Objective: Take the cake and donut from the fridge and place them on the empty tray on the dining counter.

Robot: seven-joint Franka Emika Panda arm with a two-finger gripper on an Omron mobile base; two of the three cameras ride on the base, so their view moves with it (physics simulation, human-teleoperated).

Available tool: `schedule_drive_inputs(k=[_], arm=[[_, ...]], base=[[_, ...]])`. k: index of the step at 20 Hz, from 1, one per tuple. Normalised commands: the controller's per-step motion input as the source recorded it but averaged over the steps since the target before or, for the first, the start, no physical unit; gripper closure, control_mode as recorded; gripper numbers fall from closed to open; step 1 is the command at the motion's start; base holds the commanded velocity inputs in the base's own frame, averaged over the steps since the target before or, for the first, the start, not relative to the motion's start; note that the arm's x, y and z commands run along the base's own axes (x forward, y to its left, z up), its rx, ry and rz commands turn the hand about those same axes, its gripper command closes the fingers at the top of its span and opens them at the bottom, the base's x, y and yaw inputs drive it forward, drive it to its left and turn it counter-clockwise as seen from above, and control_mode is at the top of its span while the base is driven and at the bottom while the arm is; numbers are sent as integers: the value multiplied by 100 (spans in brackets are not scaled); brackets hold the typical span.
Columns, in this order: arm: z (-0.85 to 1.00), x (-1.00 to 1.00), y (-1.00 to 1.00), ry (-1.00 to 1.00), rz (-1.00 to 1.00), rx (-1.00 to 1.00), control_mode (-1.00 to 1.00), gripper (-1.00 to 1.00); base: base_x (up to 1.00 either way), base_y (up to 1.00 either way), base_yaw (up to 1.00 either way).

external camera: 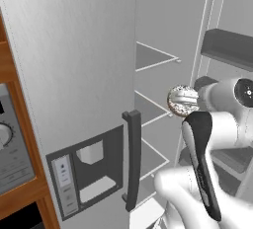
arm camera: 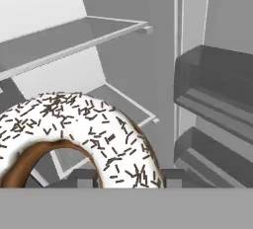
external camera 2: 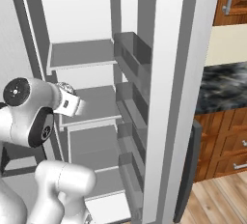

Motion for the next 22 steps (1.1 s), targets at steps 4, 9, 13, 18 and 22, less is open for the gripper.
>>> schedule_drive_inputs(k=[4, 9, 13, 18, 22], arm=[[100, -100, -23, -12, 28, 6, -100, 100], [71, -100, -1, -1, 2, 8, -100, 100], [28, -50, -4, 0, 0, 3, 100, 100], [0, 0, 0, 0, 0, 0, 100, 100], [0, 0, 0, 0, 0, 0, 100, 100]], base=[[0, 0, 0], [0, 0, 0], [-50, -1, 0], [-99, -26, -25], [-7, 0, -96]])
